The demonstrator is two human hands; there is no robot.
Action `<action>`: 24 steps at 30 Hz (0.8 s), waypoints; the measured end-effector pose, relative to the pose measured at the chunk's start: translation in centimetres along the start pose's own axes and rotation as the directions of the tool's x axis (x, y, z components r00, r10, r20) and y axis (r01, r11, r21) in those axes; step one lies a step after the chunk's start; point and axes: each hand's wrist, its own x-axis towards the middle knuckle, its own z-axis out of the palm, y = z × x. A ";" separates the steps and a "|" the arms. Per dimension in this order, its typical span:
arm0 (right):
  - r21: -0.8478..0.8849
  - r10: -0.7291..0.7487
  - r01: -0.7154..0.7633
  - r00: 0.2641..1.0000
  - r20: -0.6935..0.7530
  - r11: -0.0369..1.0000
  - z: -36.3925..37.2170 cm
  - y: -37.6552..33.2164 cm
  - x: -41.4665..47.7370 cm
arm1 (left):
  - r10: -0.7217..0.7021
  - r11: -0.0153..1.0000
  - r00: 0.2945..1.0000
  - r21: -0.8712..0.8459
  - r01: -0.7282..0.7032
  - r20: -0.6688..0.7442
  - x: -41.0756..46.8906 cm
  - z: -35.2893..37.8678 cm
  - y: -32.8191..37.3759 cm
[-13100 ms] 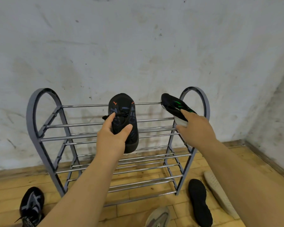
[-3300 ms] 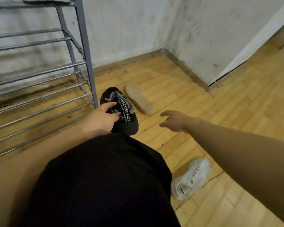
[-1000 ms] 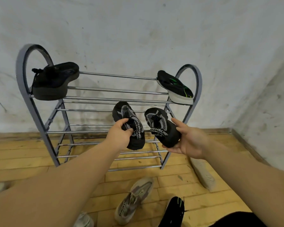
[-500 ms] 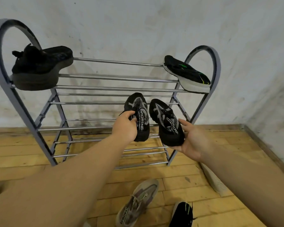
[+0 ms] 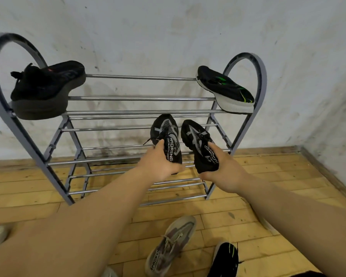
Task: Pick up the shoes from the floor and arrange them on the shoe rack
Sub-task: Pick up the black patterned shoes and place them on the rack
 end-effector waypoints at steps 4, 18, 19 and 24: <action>-0.008 -0.032 0.031 0.995 -0.092 0.999 -0.2 0.2 0.4 | 0.022 0.909 0.988 0.414 0.045 -0.155 -0.2 0.6 0.1; 0.024 -0.016 0.025 0.949 -0.315 0.999 -1.1 0.1 5.0 | 0.167 0.981 0.950 0.136 -0.135 -0.263 3.0 3.6 2.2; 0.008 -0.018 0.021 0.948 -0.318 1.000 -1.1 -0.1 5.1 | 0.164 0.984 0.951 0.109 -0.140 -0.263 3.4 4.0 2.2; -0.094 -0.021 -0.005 0.961 -0.275 0.996 -1.3 1.4 6.1 | 0.150 0.987 0.944 -0.009 -0.160 -0.293 5.1 5.1 2.4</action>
